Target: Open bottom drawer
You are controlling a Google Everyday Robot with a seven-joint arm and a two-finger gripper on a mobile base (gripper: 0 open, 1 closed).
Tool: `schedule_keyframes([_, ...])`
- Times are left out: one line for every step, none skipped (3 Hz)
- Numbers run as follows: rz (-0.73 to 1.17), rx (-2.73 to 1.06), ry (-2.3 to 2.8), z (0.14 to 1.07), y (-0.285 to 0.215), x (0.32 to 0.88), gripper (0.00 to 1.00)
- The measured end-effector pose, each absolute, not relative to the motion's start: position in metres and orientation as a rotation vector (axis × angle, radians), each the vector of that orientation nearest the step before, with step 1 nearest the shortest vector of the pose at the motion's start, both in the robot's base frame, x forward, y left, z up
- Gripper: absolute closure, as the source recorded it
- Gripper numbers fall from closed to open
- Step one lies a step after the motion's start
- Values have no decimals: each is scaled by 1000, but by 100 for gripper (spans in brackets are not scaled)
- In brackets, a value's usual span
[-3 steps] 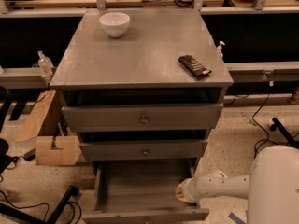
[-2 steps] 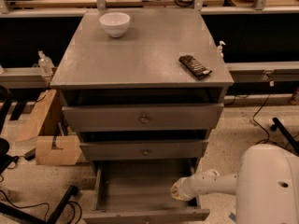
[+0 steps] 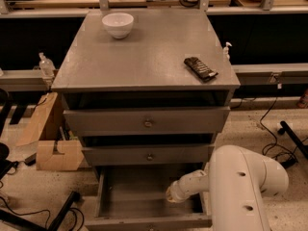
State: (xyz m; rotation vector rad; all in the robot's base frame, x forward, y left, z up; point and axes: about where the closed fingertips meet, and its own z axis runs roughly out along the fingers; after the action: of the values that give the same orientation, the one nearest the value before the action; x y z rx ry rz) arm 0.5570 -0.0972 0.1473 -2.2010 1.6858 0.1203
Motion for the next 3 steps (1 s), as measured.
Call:
schedule_keyframes([139,-2195,1672,149,-95,552,100])
schedule_keyframes([189,-2219,1728,137,-105,518,100])
schedule_keyframes([281,-2224,1843,125,-123,465,100])
